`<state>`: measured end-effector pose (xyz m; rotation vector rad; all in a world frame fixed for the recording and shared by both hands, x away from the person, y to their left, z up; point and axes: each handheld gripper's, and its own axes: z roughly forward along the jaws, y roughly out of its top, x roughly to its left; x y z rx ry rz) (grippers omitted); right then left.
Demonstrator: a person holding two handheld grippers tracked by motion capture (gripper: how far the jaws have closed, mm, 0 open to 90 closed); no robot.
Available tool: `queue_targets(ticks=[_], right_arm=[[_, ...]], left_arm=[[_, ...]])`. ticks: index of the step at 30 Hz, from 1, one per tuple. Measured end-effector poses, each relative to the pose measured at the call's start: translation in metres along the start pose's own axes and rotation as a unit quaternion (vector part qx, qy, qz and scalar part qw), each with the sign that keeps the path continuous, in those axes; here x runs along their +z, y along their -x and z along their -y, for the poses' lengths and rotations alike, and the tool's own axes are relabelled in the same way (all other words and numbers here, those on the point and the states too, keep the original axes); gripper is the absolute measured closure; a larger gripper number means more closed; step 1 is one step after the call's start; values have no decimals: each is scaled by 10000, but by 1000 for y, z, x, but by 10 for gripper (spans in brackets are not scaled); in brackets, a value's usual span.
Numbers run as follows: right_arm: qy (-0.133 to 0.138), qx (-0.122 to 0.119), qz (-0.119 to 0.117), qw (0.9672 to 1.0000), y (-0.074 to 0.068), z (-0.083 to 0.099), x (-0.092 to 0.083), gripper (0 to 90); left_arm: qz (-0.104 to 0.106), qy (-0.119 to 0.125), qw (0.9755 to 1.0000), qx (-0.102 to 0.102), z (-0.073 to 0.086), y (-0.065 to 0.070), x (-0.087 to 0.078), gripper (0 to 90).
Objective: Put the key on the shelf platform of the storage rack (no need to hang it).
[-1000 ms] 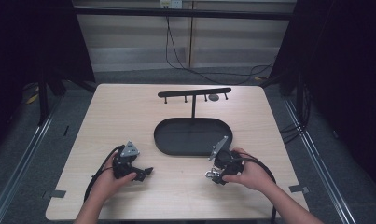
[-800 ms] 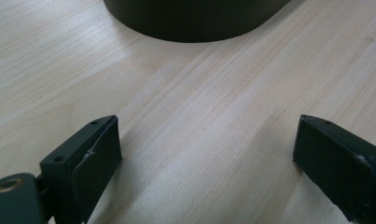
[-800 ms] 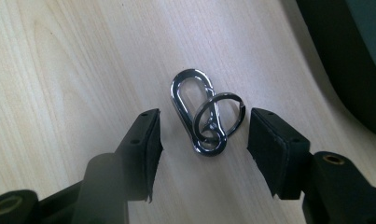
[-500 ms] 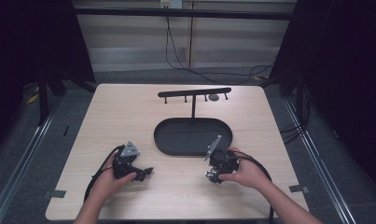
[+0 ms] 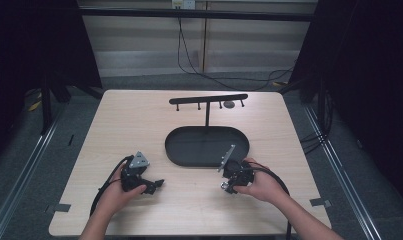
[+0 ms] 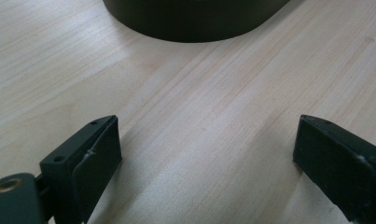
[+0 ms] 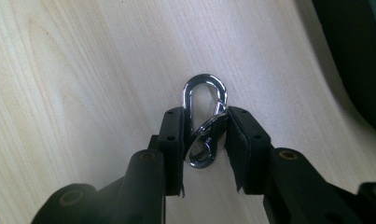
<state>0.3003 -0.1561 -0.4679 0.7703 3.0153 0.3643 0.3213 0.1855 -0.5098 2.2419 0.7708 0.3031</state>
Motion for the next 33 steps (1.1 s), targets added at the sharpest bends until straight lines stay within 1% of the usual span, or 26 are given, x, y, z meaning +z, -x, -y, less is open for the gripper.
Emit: queue_targets(ticks=[2,6,7,8,9,10,12,13,16,17,18,19,20,23,30,31,32,33], right_arm=[[-39,18,-31,10000,1,0,0,683],[-21,69,-46,10000,2,1,-4,691],[109,103,-129,9998,2,2,-8,821],[109,103,-129,9998,2,2,-8,821],[173,143,-149,9996,4,2,-12,821],[130,145,-116,9997,5,2,-15,821],[60,132,-115,9998,5,3,-14,821],[-20,72,-108,9999,5,3,-13,822],[-17,89,-113,9999,5,3,-14,821],[11,114,-143,9998,5,3,-15,821],[4,163,-120,9998,5,3,-17,821],[17,104,-119,9999,6,3,-18,821],[17,104,-119,9999,6,3,-18,821],[-18,143,-109,9998,7,3,-21,821],[-19,137,-95,9999,11,2,-28,821],[-27,176,-86,9998,11,2,-29,821],[-18,153,-79,9999,12,1,-30,821],[-19,197,-64,9998,13,1,-32,821]], left_arm=[[2,-1,10000,1,0,0,0,73],[2,-1,10000,-1,0,0,0,73],[2,-5,10000,5,0,0,0,72],[2,-5,10000,5,0,0,0,72],[3,-5,10000,8,0,0,0,72],[2,-5,10000,9,0,0,0,72],[1,-4,10000,6,0,0,0,72],[1,-5,10000,8,0,0,0,72],[2,-4,10000,5,0,0,0,72],[2,-3,10000,6,0,0,0,72],[2,-6,10000,9,0,0,0,72],[1,-4,10000,5,0,0,0,72],[1,-4,10000,5,0,0,0,72],[1,-3,10000,4,0,0,0,72],[1,-5,10000,8,0,0,0,72],[2,-5,10000,5,0,0,0,72],[1,-4,10000,5,0,0,0,72],[1,-5,10000,5,0,0,0,72]])
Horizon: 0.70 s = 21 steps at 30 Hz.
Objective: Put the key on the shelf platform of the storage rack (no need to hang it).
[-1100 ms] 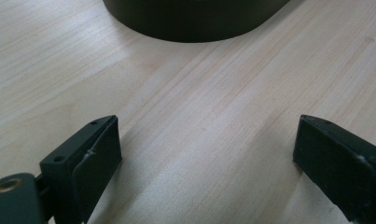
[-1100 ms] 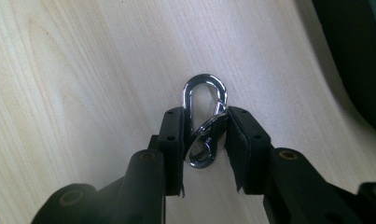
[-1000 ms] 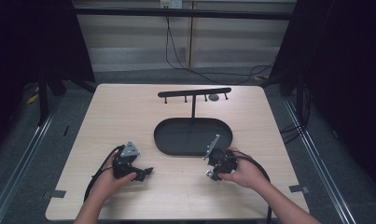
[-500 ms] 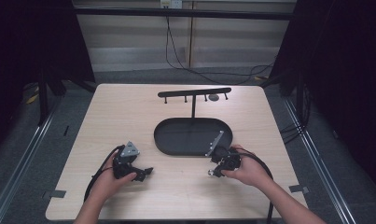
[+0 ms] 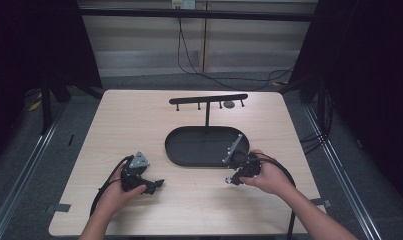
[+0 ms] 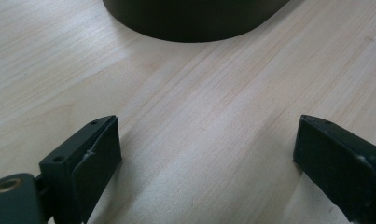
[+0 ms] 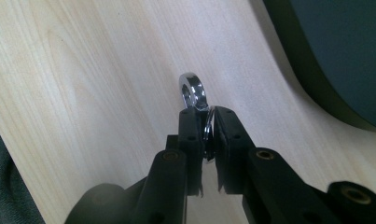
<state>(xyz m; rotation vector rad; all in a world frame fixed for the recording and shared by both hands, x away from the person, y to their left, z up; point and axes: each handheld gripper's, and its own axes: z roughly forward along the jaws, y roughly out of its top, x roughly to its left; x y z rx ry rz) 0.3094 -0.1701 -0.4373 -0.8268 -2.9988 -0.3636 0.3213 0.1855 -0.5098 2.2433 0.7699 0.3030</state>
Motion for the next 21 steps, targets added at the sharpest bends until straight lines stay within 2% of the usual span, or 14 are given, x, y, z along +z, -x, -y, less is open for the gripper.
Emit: queue_targets(ticks=[8,21], right_arm=[[-9,-60,14,10000,3,-3,-5,822],[-26,-21,58,10000,11,-10,-12,821]], left_arm=[[0,1,10000,2,0,0,0,72],[6,-1,10000,0,0,0,0,72]])
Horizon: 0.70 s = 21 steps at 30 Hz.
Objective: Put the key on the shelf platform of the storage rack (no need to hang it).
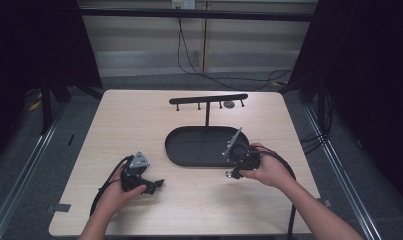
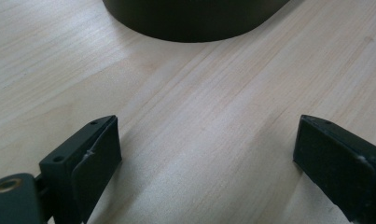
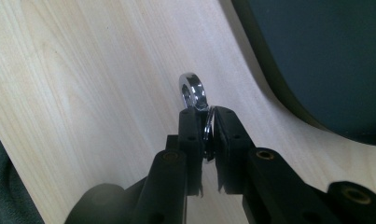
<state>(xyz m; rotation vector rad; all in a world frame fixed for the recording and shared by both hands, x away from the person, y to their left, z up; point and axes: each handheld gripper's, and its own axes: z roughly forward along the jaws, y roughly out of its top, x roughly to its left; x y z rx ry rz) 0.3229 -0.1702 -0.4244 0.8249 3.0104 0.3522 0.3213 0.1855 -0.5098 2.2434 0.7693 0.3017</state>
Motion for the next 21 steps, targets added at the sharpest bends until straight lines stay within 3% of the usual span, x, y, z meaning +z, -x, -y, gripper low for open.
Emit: queue_targets(ticks=[21], right_arm=[[21,42,181,9998,13,-11,-16,821]], left_arm=[[18,2,10000,-16,0,0,0,71]])
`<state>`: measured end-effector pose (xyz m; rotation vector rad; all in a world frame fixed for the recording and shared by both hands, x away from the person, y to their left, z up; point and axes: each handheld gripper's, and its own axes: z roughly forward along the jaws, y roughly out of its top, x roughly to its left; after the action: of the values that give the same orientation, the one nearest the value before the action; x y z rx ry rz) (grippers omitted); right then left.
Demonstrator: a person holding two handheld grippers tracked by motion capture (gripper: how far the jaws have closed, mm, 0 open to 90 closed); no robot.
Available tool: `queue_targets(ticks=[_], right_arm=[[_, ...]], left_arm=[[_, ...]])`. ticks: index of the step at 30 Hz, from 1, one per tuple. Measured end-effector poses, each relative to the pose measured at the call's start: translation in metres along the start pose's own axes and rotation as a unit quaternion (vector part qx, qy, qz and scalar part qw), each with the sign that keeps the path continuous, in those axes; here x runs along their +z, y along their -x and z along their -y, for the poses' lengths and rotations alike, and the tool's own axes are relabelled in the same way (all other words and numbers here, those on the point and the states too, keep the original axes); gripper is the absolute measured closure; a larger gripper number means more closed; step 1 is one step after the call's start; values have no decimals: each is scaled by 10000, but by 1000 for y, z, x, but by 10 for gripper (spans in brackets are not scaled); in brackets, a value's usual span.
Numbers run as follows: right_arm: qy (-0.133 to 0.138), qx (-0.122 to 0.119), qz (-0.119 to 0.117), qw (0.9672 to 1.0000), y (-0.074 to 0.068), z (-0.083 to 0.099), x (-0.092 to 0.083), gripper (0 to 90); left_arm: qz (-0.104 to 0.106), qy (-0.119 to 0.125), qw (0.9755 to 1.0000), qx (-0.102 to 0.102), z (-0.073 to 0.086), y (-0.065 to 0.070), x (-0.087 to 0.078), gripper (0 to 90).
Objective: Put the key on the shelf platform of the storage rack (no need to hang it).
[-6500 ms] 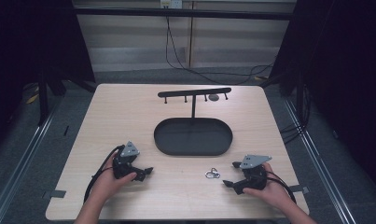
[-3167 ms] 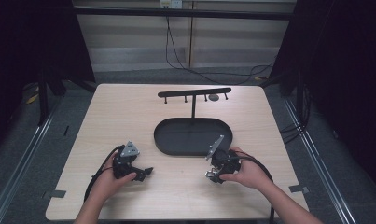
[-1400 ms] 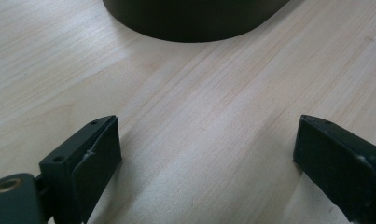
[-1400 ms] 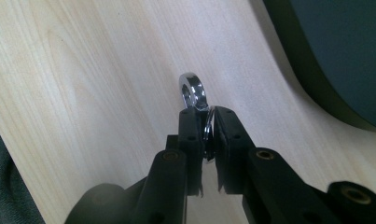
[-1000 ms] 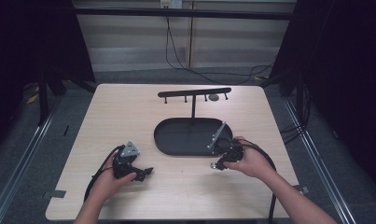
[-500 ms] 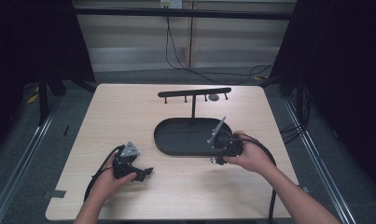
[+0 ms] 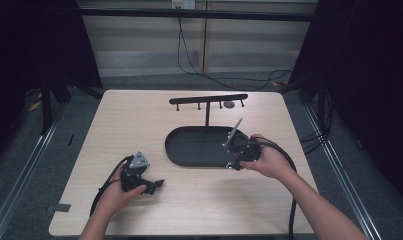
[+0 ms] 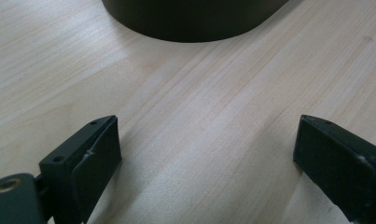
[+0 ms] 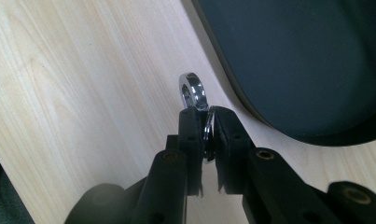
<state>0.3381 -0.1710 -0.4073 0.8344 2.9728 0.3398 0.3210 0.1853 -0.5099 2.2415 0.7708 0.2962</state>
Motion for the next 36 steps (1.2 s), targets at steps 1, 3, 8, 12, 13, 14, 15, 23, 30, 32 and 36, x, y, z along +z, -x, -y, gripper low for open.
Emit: queue_targets(ticks=[1,3,8,12,13,14,15,23,30,32,36], right_arm=[[-2,-14,-3,10000,1,0,0,821],[3,-17,-6,10000,1,-1,0,821],[-1,-43,31,10000,3,-4,-4,821],[13,-17,40,10000,3,-6,-7,821],[13,-17,40,10000,3,-6,-7,821],[24,-20,16,10000,4,-6,-7,821],[18,-26,15,10000,4,-6,-7,821],[-6,-21,46,10000,7,-6,-6,821],[-35,-26,117,9999,9,-10,-12,821],[-47,-14,127,9999,10,-10,-12,821],[-18,25,154,9999,13,-12,-12,821]], left_arm=[[1,-3,10000,3,0,0,0,71],[1,-2,10000,3,0,0,0,71],[1,-2,10000,2,0,0,0,72],[2,-5,10000,5,0,0,0,71],[2,-5,10000,5,0,0,0,71],[3,-4,10000,7,0,0,0,71],[6,-4,10000,6,0,0,0,71],[7,-4,10000,7,0,0,0,71],[5,1,10000,12,0,0,0,71],[3,1,10000,11,0,0,0,71],[6,3,10000,8,0,0,0,70]])
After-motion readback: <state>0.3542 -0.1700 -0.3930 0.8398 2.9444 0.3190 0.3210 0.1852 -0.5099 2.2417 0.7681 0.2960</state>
